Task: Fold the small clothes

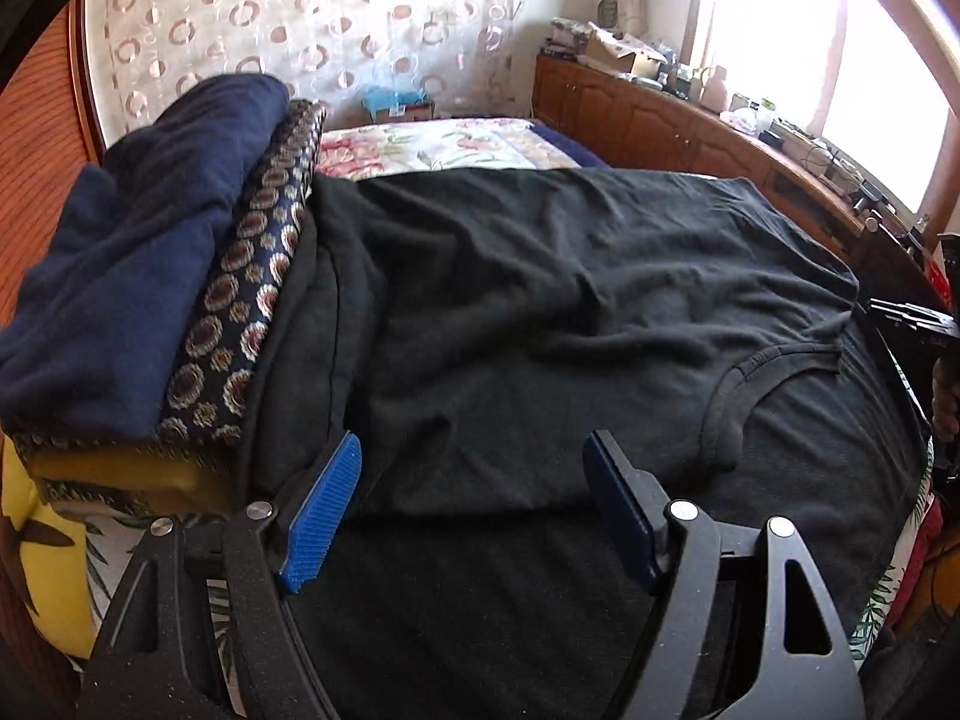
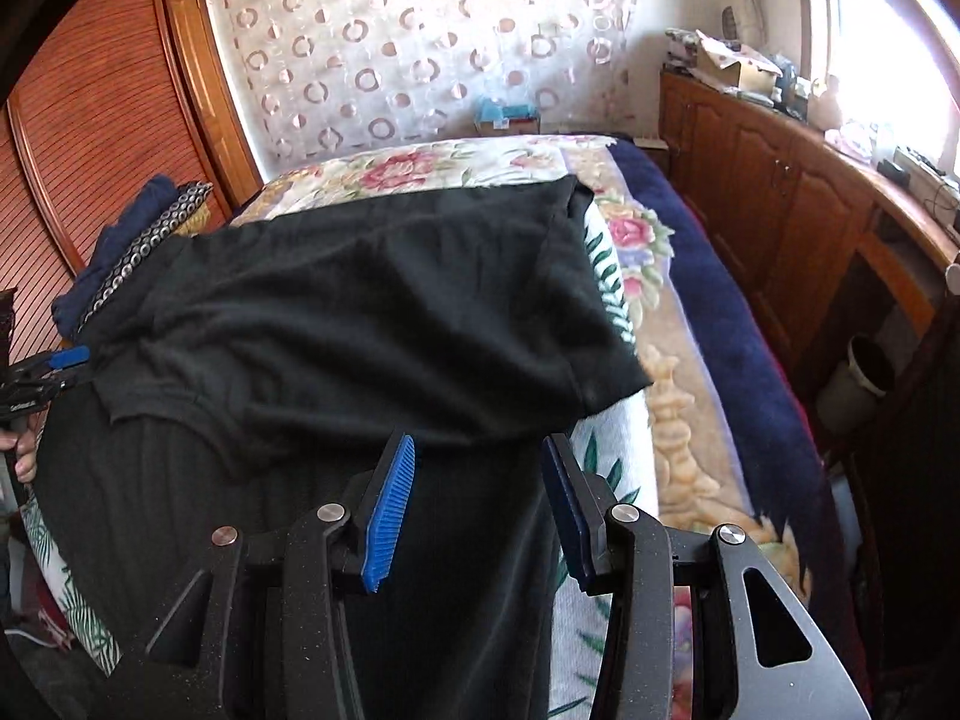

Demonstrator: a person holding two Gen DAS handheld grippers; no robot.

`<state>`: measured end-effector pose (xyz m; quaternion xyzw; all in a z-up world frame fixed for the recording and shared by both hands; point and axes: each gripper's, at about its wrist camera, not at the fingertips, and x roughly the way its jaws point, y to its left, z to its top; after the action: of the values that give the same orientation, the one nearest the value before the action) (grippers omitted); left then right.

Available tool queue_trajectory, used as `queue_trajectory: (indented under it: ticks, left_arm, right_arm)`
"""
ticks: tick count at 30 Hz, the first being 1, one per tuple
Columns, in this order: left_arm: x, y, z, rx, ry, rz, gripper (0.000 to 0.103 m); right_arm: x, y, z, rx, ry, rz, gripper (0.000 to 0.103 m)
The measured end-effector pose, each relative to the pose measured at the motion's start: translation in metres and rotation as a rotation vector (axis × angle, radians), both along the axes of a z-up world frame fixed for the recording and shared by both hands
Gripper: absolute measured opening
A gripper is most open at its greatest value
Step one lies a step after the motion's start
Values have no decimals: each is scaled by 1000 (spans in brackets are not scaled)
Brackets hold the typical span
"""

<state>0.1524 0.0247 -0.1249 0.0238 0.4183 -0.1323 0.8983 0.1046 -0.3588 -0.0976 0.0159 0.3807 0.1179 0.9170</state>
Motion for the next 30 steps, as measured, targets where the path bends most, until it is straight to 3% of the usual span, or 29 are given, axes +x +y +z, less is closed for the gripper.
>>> queue_trajectory:
  ticks: [11,19,27,30]
  left_arm:
    - [5,-12,-18,60,20,10,78]
    - [10,-19,-21,77,24,2,89]
    - [10,-20,-21,78,26,2,91]
    - [10,-20,-21,77,27,2,91]
  right_arm:
    - [34,-3,-6,-9,73,7,46]
    - [46,-3,-6,-27,74,-16,46]
    - [36,6,-18,13,63,-47,46]
    - [30,5,-17,0,63,-43,51]
